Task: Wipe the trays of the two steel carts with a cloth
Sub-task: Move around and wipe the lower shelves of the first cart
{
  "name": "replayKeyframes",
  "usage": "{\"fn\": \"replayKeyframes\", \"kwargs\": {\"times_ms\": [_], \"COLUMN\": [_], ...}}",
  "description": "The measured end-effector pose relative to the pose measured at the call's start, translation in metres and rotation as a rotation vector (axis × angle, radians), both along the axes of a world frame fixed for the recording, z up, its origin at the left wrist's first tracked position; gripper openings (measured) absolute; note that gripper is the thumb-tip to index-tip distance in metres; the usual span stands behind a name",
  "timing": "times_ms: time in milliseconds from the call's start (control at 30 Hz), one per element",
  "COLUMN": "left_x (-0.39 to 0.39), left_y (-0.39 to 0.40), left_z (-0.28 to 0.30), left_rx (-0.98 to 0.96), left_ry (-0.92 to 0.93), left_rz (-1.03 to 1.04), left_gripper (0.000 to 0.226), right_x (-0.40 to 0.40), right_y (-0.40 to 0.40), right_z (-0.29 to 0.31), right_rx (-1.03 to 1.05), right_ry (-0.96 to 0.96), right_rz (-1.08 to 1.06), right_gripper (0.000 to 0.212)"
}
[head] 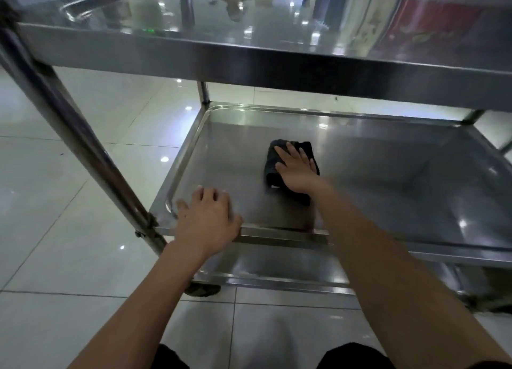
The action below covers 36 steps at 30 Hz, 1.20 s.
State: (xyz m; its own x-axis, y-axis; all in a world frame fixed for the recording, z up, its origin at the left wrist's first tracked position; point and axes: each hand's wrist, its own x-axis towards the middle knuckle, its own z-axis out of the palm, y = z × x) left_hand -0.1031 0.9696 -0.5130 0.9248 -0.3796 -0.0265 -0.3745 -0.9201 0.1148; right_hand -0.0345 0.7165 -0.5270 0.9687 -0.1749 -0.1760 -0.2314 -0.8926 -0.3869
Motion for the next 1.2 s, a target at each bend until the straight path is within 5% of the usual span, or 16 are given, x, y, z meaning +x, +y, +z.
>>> {"fn": "replayKeyframes", "kwargs": {"times_ms": [200,300,667,1200], "left_x": [-0.05,-0.071,-0.073,-0.057], "left_y": [-0.086,-0.115,-0.119,-0.11], "left_z": [0.009,0.003,-0.006,-0.014], "left_rx": [-0.164,-0.07,-0.09,-0.227], "left_ry": [-0.016,-0.025,-0.051,-0.126], "left_rz": [-0.3,-0.383,-0.36,-0.408], "left_gripper": [0.042,0.048,0.036,0.028], "right_x": [-0.068,-0.1,-0.194,-0.192], "right_y": [-0.08,-0.091,-0.068,-0.041], "right_z": [-0.001,0.0,0.008,0.013], "right_rx": [-0.008,-0.03,-0.053,-0.168], "right_ry": [0.0,-0.017,-0.101,-0.071], "right_rz": [-0.131,-0.151,-0.148,-0.232], "right_gripper": [0.054,0.054,0.052,0.051]}}
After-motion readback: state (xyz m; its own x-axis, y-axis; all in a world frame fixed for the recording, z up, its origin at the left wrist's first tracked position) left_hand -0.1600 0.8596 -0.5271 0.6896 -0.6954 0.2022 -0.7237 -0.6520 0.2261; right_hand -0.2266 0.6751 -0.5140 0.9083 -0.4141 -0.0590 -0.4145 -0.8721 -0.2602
